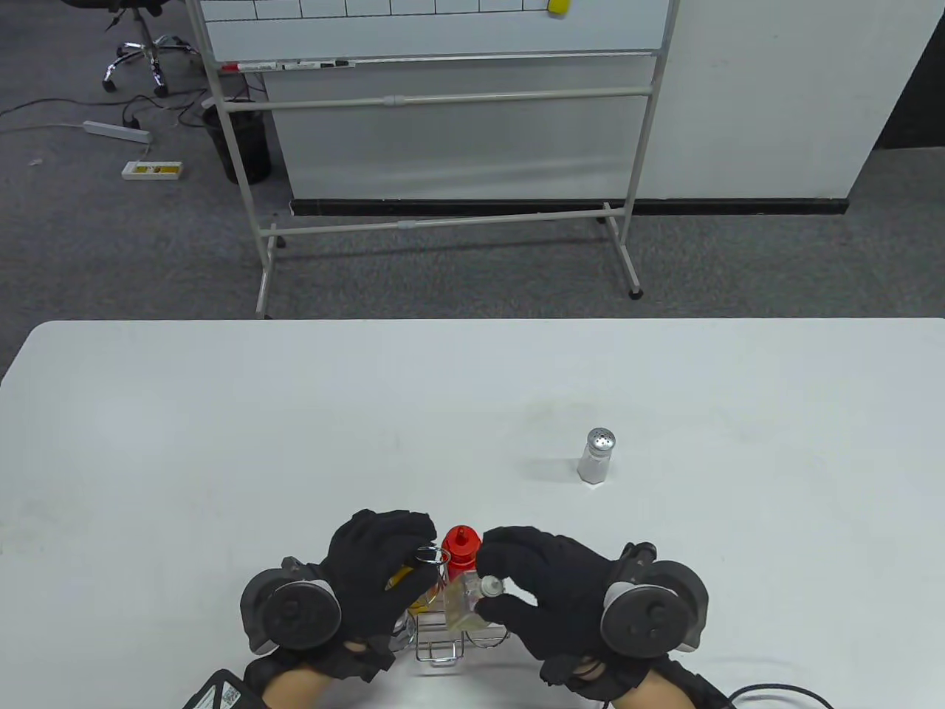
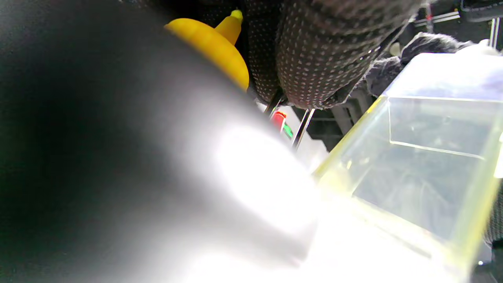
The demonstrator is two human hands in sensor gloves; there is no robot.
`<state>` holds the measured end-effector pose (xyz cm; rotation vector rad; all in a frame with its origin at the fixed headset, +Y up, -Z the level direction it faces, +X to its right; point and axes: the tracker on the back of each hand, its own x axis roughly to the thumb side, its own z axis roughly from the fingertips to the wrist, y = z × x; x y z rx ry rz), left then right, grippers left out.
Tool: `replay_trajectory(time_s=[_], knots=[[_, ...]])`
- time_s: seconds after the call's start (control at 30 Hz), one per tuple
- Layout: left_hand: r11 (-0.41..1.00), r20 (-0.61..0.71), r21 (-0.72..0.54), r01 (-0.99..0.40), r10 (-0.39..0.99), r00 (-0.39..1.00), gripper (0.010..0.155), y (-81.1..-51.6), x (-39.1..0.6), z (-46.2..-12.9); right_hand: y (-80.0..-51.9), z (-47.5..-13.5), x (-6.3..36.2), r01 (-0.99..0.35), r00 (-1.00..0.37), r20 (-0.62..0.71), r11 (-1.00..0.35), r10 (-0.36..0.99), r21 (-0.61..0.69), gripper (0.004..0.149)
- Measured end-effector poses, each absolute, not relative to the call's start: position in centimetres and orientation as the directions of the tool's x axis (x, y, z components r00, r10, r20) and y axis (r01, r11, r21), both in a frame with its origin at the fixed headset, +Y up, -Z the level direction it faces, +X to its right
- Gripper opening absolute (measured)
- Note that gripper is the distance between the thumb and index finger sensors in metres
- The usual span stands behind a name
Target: Hold seasoning rack and insert seasoning bottles through ring holders
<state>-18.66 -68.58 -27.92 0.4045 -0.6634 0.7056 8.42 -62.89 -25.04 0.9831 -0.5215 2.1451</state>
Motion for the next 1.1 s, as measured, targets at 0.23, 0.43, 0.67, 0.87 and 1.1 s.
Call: replay_trajectory(time_s=[0.23, 0.43, 0.67, 0.87, 1.1], knots=[[0.685, 0.672, 0.131, -0.717, 0.47, 0.572, 0.043, -68.4, -19.1, -28.1, -65.1, -24.7, 5.3, -0.644, -0.521, 0.78, -0.759, 0.346, -0.093, 0.056], [0.676, 0.667, 0.131, -0.726, 0.481, 0.569, 0.043, -68.3, -19.3, -28.1, -65.9, -24.5, 4.3, -0.611, -0.531, 0.78, -0.788, 0.331, -0.081, 0.056], [0.67, 0.672, 0.124, -0.732, 0.486, 0.559, 0.043, -68.4, -19.3, -28.1, -66.6, -24.5, 3.8, -0.582, -0.575, 0.76, -0.804, 0.302, -0.121, 0.056], [0.666, 0.679, 0.116, -0.737, 0.489, 0.548, 0.043, -68.5, -19.3, -28.1, -67.0, -24.4, 3.5, -0.522, -0.621, 0.755, -0.829, 0.208, -0.2, 0.057], [0.674, 0.686, 0.117, -0.729, 0.476, 0.55, 0.043, -68.5, -19.2, -28.0, -66.8, -24.4, 3.6, -0.535, -0.641, 0.736, -0.815, 0.22, -0.223, 0.054]])
